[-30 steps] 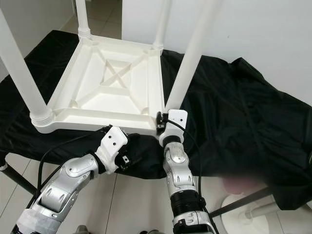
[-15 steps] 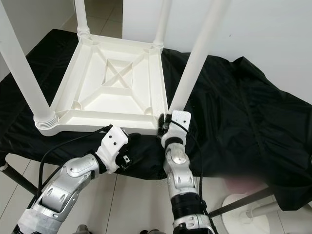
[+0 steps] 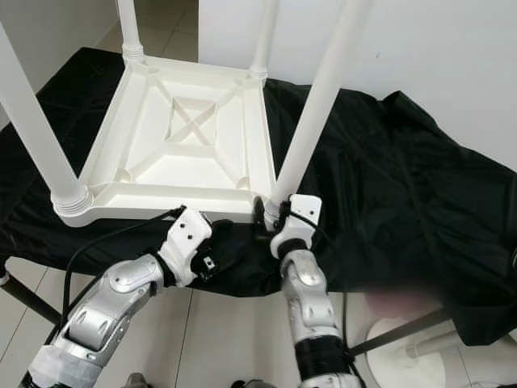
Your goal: Building children table
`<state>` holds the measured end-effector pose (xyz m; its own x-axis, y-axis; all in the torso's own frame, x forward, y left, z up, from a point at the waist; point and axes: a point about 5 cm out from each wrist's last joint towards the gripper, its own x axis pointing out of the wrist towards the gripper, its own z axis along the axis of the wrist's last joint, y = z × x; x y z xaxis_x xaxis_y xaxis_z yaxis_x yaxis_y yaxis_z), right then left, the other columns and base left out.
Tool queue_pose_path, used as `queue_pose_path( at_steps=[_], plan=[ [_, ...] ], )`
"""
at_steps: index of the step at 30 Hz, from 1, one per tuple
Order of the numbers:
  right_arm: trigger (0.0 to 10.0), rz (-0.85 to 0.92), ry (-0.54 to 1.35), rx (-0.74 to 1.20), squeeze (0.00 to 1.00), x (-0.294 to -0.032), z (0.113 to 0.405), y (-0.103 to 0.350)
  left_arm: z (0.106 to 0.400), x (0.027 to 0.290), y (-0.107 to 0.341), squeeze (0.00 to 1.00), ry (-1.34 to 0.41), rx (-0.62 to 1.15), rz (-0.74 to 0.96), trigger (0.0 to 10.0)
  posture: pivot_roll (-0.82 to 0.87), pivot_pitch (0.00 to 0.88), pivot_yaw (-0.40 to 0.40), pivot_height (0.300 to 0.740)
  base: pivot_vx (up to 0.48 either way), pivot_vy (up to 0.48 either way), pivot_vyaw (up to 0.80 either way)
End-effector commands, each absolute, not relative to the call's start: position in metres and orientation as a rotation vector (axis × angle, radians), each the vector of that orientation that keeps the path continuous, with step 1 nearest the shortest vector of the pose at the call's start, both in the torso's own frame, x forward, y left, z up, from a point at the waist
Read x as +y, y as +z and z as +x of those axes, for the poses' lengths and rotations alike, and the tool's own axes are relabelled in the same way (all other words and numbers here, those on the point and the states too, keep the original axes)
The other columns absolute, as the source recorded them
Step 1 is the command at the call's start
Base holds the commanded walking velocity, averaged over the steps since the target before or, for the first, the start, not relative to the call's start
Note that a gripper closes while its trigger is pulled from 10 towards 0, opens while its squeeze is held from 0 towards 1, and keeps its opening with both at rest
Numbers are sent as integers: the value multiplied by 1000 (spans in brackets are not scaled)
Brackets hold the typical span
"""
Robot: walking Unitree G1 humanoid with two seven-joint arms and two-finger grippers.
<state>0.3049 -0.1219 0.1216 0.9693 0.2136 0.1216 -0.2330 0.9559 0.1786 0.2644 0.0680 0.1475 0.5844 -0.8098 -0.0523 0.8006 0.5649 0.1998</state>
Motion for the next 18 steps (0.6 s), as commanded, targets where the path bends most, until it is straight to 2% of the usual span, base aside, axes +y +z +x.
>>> queue_pose_path(
  at_steps=[1,11,12,18],
  plan=[
    [10000,192,264,-121,0,-127,303,121,263,67,142,0,-944,-19,217,10000,92,91,-129,740,0,0,0],
    [10000,130,374,-149,0,-144,314,126,264,67,142,0,-950,-19,221,10000,91,90,-123,740,0,0,0],
    [10000,60,417,-160,0,-150,322,130,264,67,142,0,-953,-18,222,10000,88,88,-120,740,0,0,0],
    [10000,-19,529,-155,0,-150,335,136,265,66,143,0,-957,-20,224,10000,88,86,-117,740,0,0,0]
  ],
)
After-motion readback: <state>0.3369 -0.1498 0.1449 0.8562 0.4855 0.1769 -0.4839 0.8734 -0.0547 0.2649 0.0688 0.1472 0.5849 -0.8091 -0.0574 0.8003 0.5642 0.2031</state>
